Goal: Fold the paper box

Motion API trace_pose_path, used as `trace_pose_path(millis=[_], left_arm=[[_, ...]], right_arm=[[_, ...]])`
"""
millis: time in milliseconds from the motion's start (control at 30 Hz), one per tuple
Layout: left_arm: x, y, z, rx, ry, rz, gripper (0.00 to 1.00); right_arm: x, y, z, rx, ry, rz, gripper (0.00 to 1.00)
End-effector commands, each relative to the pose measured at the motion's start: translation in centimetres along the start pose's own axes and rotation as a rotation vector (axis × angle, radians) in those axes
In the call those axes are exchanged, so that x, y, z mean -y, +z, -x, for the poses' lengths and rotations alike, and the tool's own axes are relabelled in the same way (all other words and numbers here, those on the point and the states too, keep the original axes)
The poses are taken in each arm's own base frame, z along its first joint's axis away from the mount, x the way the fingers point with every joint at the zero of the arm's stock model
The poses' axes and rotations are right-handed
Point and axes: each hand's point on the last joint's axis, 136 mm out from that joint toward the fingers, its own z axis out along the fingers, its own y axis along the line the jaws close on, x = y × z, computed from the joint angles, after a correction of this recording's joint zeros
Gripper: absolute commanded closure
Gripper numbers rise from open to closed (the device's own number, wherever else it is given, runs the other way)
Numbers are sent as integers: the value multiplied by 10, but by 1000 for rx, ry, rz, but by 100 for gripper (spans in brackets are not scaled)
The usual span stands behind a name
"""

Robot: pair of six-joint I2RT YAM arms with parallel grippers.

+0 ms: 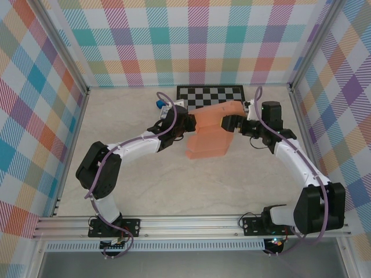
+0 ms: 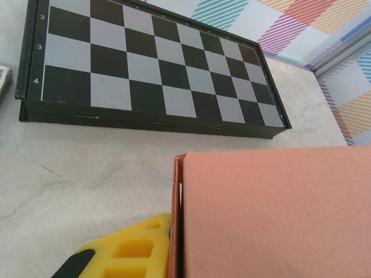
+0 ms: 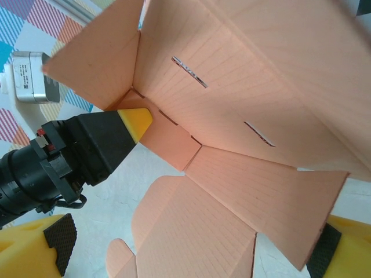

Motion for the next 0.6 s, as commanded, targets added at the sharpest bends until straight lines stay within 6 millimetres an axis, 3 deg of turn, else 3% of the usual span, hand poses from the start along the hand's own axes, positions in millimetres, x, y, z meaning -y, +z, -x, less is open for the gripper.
trace_pose_path(millis=[0,167,367,567], left_arm=[[7,-3,1,-1,1,-22,84],[6,-4,2,0,8,-19,84],[3,-4,0,-1,16,-7,84],[3,-1,-2,-5,16,-8,84]], right_arm=[[-19,5,12,11,-60,74,0],[-20,16,9,-16,-88,69,0],[-22,6,11,-16,-151,20,0],[-24,11,12,-29,-142,48,0]])
